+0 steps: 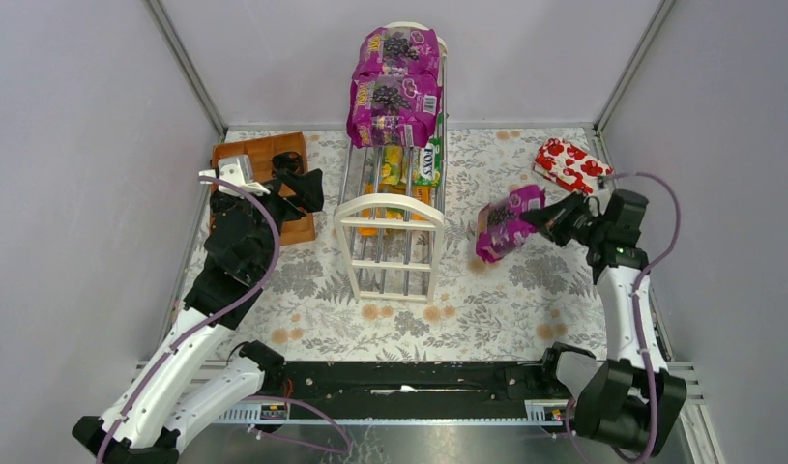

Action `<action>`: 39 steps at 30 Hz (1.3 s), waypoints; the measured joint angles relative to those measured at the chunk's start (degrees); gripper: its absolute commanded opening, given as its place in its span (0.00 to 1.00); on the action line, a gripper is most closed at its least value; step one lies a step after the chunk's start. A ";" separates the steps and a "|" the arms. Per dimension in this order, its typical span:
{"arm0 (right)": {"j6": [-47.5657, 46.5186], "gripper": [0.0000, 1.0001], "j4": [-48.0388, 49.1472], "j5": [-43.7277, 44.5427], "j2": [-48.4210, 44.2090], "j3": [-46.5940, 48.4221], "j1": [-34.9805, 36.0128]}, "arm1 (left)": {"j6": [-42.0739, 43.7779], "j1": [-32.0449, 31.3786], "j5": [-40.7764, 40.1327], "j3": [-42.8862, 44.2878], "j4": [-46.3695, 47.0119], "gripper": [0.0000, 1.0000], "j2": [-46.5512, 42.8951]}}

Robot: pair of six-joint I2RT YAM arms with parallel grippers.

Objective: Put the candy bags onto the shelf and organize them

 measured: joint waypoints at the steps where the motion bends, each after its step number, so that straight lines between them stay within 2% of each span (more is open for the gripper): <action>1: 2.23 0.00 0.17 -0.17 -1.25 1.60 0.00 | -0.02 0.00 0.00 0.00 0.00 0.99 -0.04; 4: 8.92 0.00 1.92 -0.70 -3.43 7.15 0.00 | -0.24 0.00 0.00 0.00 0.00 0.99 -0.15; 11: 21.49 0.00 8.76 0.42 -1.14 30.47 3.19 | -0.42 0.00 -0.02 0.00 -0.02 0.99 -0.66; 14: 26.10 0.00 15.02 2.34 2.12 38.77 9.97 | -0.44 0.00 -0.55 0.00 -0.07 0.99 -0.87; 16: 28.50 0.00 17.75 3.87 5.05 43.67 16.87 | -0.63 0.00 -1.92 0.00 -0.31 0.99 -1.01; 19: 31.36 0.00 20.00 6.16 8.79 47.56 25.29 | -1.14 0.00 -3.91 0.00 -0.61 0.99 -1.31; 27: 35.67 0.00 21.18 22.10 15.67 48.48 45.22 | -1.90 0.00 -7.34 0.00 -1.11 0.99 -2.27; 34: 34.88 0.00 24.52 40.30 15.80 40.00 59.60 | -1.95 0.00 -7.74 0.00 -1.11 0.99 -2.54; 39: 34.25 0.00 25.59 49.09 14.78 33.99 65.37 | -1.95 0.00 -7.78 0.00 -1.11 0.99 -3.41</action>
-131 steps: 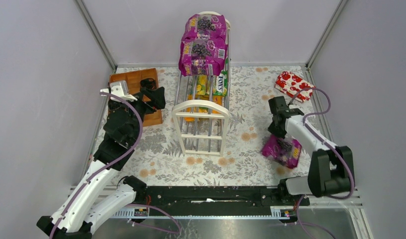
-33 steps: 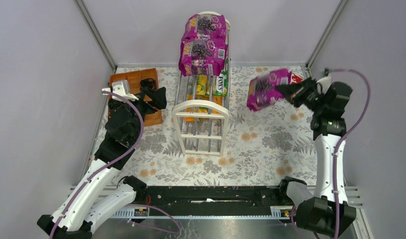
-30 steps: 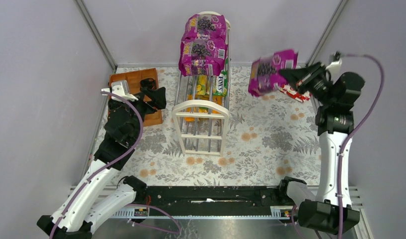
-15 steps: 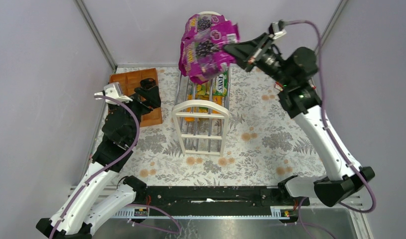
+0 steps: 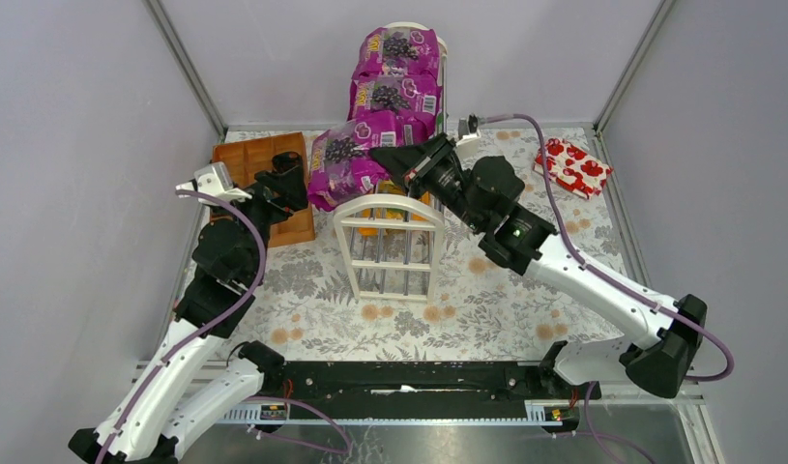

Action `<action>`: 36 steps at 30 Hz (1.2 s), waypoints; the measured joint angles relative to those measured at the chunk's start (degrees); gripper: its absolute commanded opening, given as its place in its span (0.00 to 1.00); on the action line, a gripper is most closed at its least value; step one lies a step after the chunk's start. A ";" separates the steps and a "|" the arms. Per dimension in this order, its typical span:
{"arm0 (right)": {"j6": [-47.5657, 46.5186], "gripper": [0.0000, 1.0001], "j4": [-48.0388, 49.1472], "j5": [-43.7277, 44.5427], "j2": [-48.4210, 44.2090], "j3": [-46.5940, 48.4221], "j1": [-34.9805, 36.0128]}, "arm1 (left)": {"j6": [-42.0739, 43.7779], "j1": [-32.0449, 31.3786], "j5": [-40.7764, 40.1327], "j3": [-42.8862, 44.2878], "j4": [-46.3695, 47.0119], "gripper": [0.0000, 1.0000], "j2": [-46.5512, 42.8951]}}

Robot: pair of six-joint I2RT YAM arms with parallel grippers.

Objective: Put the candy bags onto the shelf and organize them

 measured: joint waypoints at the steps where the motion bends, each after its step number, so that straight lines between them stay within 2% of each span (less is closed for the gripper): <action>1: -0.13 0.00 0.46 1.46 -0.48 -0.94 0.74 | 0.00 0.00 0.00 0.00 0.00 0.99 -0.09; 12: -2.78 0.00 -0.26 12.55 -9.35 -8.33 2.29 | 0.00 0.00 0.02 0.00 0.00 0.99 -0.44; 20: -2.36 0.00 -6.36 13.97 -12.61 -8.41 2.36 | -0.02 0.00 0.20 0.00 0.00 0.99 -0.20; 23: -1.31 0.00 -8.55 12.31 -12.59 -8.31 0.90 | -0.02 0.00 0.28 0.00 0.00 0.99 0.00; 28: 3.32 0.00 -9.79 1.77 -11.13 -8.37 -6.32 | -0.02 0.00 0.31 0.00 0.00 0.99 0.07; 32: 4.68 0.00 -10.05 -3.80 -9.49 -8.28 -8.41 | -0.02 0.00 0.31 0.00 0.00 0.99 0.07; 34: 4.85 0.05 -10.23 -6.23 -8.35 -7.76 -8.79 | -0.02 0.00 0.35 0.00 0.00 0.99 0.07; 36: 5.18 0.18 -9.99 -8.31 -7.26 -7.72 -8.90 | -0.02 0.00 0.42 0.00 0.00 0.99 0.09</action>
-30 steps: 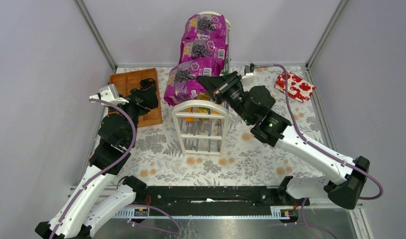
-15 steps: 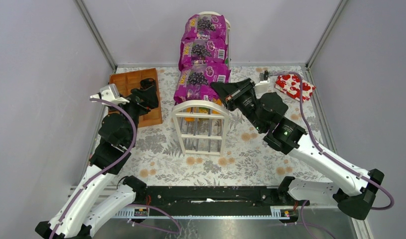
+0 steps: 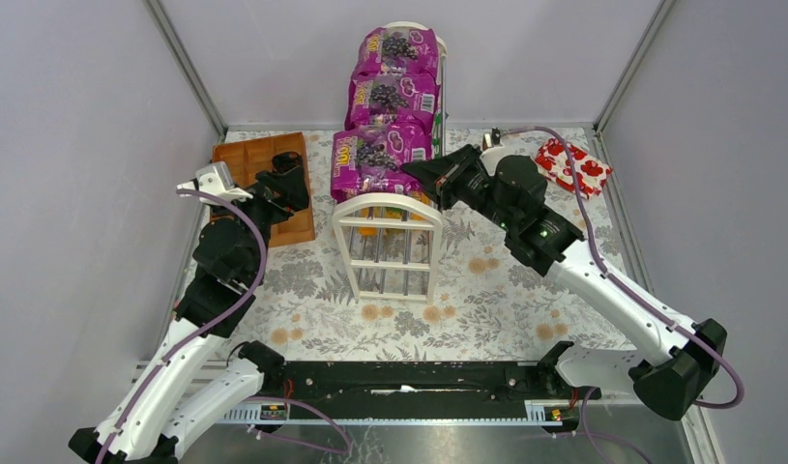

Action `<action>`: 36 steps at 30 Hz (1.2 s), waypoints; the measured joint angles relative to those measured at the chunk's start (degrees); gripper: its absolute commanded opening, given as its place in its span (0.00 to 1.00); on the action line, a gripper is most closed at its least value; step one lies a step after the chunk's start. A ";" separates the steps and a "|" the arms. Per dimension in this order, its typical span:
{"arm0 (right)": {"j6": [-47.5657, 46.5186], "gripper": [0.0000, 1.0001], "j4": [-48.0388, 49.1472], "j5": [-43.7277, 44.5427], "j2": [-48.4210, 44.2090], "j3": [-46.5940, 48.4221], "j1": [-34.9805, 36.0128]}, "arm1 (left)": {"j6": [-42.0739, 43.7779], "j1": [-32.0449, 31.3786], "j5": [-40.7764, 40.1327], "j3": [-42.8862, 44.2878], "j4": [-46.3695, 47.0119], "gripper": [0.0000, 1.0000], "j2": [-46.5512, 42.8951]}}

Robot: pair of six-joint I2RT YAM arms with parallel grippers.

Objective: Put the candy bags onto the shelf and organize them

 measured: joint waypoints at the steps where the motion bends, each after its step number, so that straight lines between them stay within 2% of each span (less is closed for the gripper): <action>1: 0.07 0.23 -0.02 -0.68 0.37 -0.02 -0.09 | 0.02 0.00 0.02 0.00 0.00 0.99 0.00; 3: -0.22 0.31 -0.13 -1.62 0.55 -0.02 -0.31 | 0.00 0.00 0.02 0.00 0.00 0.99 0.04; 9: -5.77 0.66 -5.57 1.01 -2.99 0.74 -0.39 | 0.02 0.00 0.02 0.00 0.00 0.99 0.35; 13: -14.82 0.88 -14.60 5.31 -8.79 1.99 -0.39 | 0.04 0.00 0.02 0.00 0.00 0.99 0.68; 16: -24.28 0.99 -21.05 9.44 -13.53 3.26 -0.39 | 0.07 0.00 0.00 0.00 0.00 0.99 0.76; 23: -45.66 1.00 -37.16 19.85 -28.00 4.15 -0.39 | 0.85 0.00 -0.09 0.00 0.00 0.99 1.68; 29: -54.64 1.00 -48.70 26.18 -33.64 12.22 -0.39 | 1.92 0.00 -1.01 1.49 -1.90 0.99 1.90; 36: -61.79 1.00 -53.57 30.21 -36.09 21.27 -0.39 | 2.29 0.00 1.79 12.87 -4.02 0.99 0.26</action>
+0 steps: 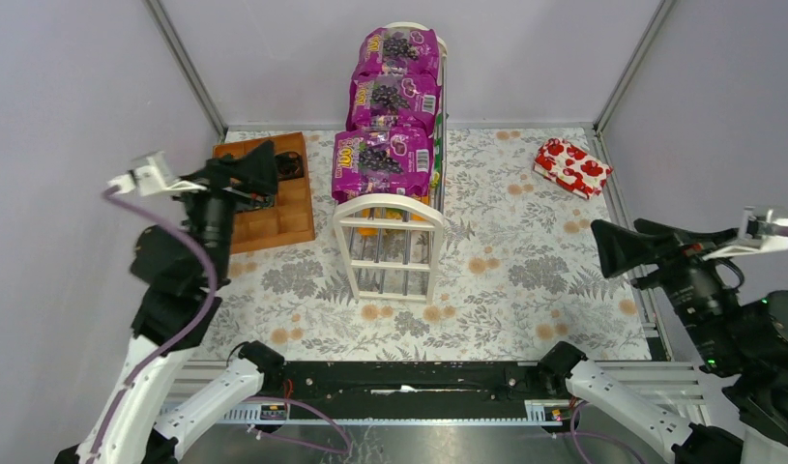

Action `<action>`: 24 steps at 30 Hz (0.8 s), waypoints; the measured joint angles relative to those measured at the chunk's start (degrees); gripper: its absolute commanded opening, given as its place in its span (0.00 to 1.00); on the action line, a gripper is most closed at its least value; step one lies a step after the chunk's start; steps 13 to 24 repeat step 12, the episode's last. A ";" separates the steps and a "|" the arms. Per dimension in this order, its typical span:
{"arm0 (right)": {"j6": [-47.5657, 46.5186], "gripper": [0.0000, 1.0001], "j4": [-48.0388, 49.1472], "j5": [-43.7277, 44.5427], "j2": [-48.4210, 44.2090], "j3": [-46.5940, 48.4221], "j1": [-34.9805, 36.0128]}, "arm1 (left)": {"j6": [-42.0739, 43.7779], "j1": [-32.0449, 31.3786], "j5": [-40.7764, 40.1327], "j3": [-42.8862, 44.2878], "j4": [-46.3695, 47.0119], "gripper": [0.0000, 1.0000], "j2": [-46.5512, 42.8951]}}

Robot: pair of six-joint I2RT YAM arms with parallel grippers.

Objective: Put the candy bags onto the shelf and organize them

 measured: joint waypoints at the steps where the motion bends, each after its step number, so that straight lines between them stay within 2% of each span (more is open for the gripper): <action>1: -0.76 1.00 -0.26 0.31 -0.42 0.66 0.00 | 0.33 0.00 0.81 1.70 0.07 0.99 -0.20; 9: -5.40 1.00 0.37 0.90 -1.81 3.19 0.00 | 6.29 0.00 7.58 16.68 0.66 0.99 -0.42; 24: -6.60 1.00 1.90 0.72 -2.45 2.27 0.00 | 8.04 0.00 8.28 18.29 1.29 0.99 -0.42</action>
